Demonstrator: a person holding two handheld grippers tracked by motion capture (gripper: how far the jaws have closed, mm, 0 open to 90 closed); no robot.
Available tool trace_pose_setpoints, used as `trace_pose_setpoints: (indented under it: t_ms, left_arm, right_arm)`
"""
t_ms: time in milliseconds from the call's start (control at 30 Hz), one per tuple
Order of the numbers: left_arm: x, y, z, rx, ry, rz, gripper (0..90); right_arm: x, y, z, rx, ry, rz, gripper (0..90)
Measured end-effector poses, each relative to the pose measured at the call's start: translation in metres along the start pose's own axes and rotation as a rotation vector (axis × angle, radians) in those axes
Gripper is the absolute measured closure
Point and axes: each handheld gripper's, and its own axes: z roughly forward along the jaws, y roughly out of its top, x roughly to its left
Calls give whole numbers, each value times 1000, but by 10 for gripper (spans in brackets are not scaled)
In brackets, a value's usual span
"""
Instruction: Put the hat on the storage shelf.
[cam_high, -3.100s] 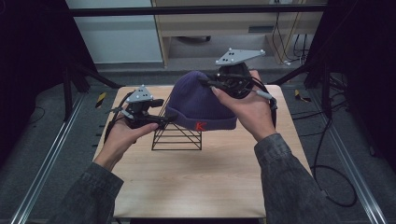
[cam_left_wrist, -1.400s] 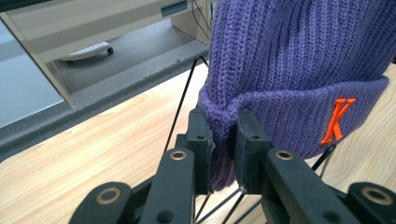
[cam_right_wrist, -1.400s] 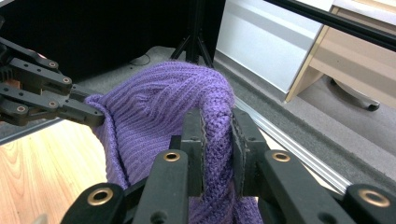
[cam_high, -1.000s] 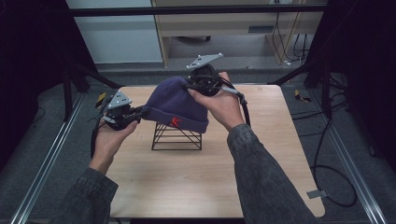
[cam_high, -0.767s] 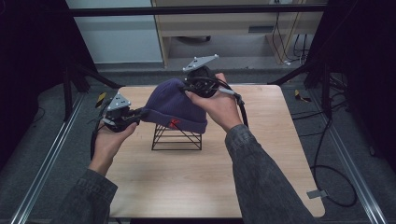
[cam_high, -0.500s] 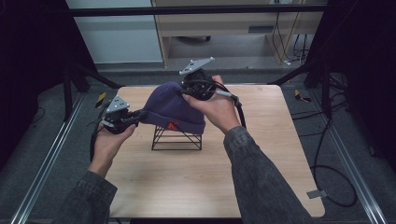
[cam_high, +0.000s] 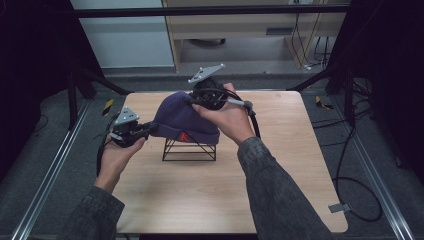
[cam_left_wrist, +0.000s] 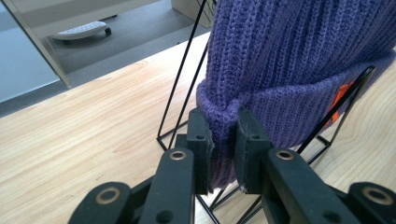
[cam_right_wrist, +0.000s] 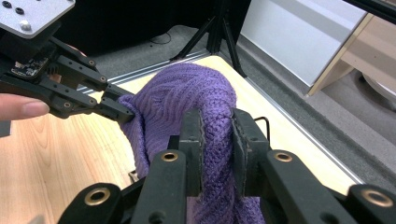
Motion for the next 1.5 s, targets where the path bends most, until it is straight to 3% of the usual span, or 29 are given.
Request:
trace_pose_setpoints:
  t_ms: [500, 1500]
  left_arm:
    - [1, -6, 2, 10, -6, -6, 772]
    - [1, -35, 17, 67, -29, -12, 767]
  right_arm:
    - [1, -4, 1, 14, 21, 0, 753]
    - [9, -36, 22, 86, 68, 23, 745]
